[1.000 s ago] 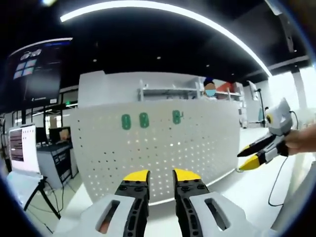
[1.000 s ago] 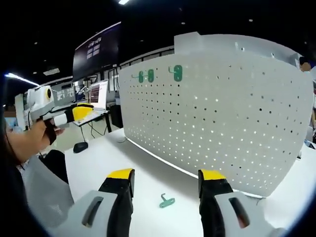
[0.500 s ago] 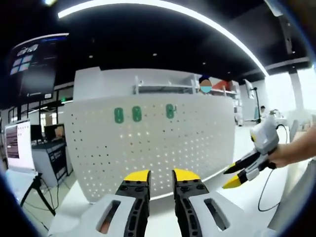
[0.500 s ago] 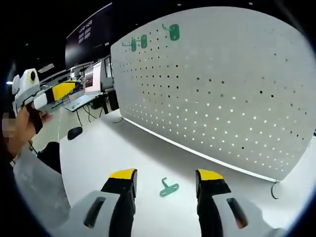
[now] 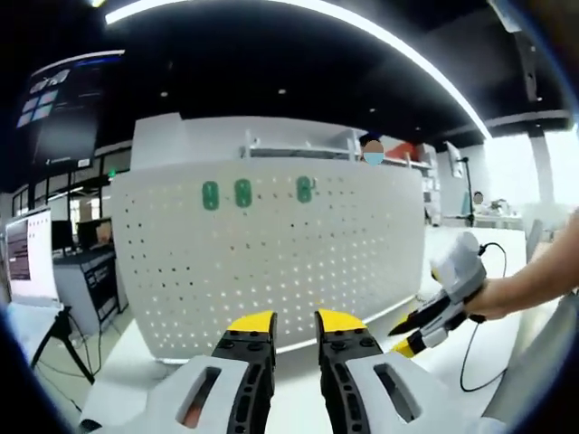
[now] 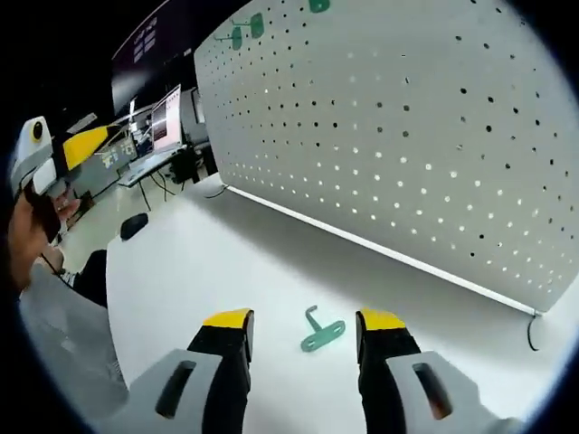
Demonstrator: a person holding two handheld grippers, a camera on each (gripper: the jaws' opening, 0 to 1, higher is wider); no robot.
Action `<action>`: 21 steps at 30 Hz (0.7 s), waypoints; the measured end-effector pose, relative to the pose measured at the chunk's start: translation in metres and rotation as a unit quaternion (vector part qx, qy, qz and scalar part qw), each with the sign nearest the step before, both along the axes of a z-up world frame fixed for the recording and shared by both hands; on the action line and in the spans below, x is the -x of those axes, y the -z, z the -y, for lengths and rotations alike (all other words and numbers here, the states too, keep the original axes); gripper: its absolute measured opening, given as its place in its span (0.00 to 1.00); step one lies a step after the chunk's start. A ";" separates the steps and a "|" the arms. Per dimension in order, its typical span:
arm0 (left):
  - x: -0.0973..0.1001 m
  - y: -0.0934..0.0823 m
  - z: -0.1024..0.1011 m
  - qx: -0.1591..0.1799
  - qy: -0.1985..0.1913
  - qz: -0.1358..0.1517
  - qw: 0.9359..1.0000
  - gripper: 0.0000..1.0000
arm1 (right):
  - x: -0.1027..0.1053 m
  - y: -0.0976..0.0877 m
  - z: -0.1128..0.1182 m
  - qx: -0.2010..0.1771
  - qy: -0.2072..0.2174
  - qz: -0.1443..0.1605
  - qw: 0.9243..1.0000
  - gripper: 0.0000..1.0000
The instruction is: Insert the hook assembly into the mounting plate slot until the hook locks in place.
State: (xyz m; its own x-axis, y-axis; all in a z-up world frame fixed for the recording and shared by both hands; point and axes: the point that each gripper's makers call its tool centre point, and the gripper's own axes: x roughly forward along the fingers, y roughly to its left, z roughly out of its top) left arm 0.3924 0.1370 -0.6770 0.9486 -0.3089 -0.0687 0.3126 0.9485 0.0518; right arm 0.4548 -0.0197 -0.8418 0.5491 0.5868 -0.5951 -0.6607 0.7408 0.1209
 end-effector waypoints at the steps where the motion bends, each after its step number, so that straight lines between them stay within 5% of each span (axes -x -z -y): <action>1: 0.000 0.001 0.001 0.000 0.001 -0.001 1.000 0.17 | 0.000 0.002 0.000 0.001 0.000 -0.003 1.000 0.42; 21: -0.001 0.012 -0.001 -0.007 -0.001 -0.017 1.000 0.16 | -0.010 0.036 -0.007 0.011 -0.006 -0.051 0.999 0.39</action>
